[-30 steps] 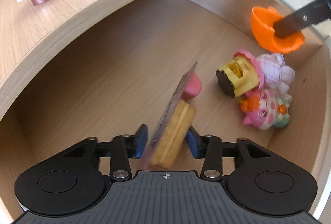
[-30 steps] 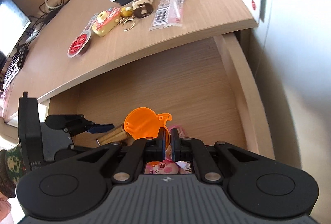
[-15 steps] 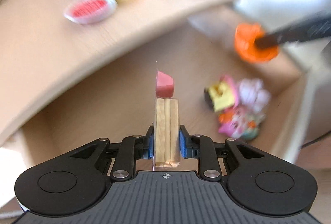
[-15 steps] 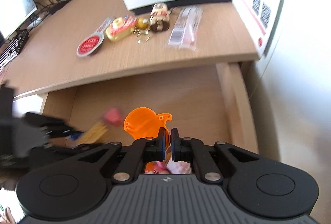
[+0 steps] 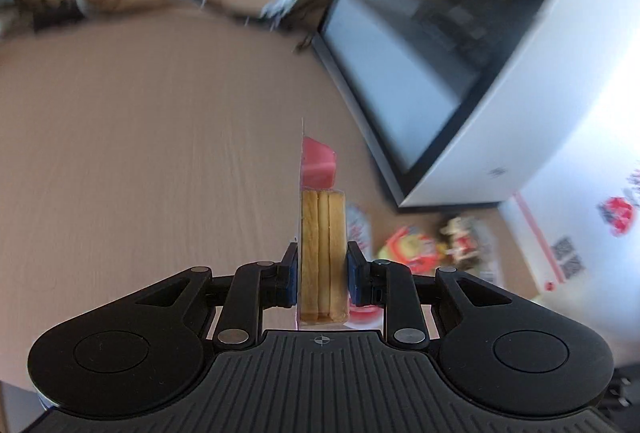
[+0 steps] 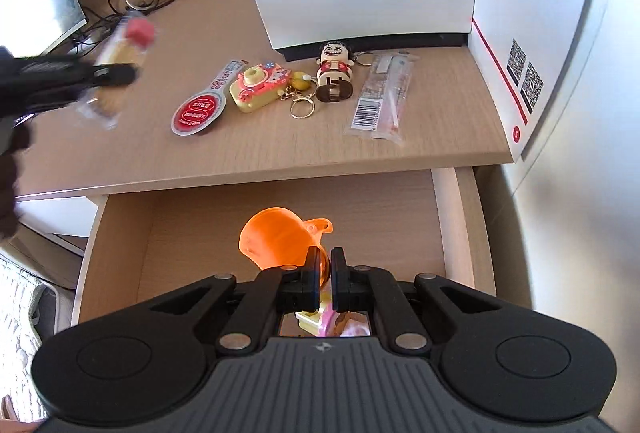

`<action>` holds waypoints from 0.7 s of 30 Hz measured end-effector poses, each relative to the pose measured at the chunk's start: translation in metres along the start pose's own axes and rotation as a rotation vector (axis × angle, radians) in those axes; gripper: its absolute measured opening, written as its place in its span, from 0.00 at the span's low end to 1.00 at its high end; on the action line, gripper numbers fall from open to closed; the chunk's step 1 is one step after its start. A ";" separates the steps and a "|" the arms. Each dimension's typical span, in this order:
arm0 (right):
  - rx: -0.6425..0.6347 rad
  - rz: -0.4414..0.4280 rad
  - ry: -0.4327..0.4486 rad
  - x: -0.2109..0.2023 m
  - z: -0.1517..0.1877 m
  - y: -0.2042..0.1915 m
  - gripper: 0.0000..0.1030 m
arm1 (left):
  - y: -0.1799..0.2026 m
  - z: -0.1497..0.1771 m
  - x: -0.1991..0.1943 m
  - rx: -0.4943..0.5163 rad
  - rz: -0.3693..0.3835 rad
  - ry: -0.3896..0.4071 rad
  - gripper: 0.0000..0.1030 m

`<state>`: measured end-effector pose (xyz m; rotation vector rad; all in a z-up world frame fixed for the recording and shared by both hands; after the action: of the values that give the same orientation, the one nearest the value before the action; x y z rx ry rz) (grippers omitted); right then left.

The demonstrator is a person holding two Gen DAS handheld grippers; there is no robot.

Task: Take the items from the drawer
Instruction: 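Set the stick pack on the desk with left tool while right places the cup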

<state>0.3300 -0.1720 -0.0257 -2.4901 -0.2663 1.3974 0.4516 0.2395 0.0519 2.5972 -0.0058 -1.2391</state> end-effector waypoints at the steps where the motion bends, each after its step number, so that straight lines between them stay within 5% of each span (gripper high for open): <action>1: -0.002 0.004 0.000 0.000 0.000 0.000 0.05 | -0.002 0.002 0.007 0.001 -0.010 -0.028 0.26; 6: 0.004 0.029 0.020 -0.003 -0.004 0.007 0.05 | -0.009 0.012 0.016 0.004 -0.071 0.024 0.32; 11: 0.012 0.053 0.111 -0.013 -0.021 0.017 0.05 | -0.018 0.004 -0.030 -0.021 -0.043 0.190 0.32; 16: -0.065 0.214 0.247 -0.011 -0.058 0.017 0.05 | -0.021 0.020 -0.072 0.018 -0.039 0.245 0.32; 21: -0.171 0.370 0.396 0.015 -0.087 0.012 0.05 | -0.011 0.050 -0.084 0.108 0.001 0.197 0.32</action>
<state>0.4123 -0.1916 0.0011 -3.0020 0.1728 0.9888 0.3589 0.2477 0.0833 2.8009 -0.0372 -1.0033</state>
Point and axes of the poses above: each gripper's, at about its wrist camera, not at the fingertips, and x roughly the way its jaws point, y to its right, z to its underside, the point moved 3 cm from there along x, roughly the way its jaws point, and after that the axes turned 8 degrees about -z, right-handed, at the moved point
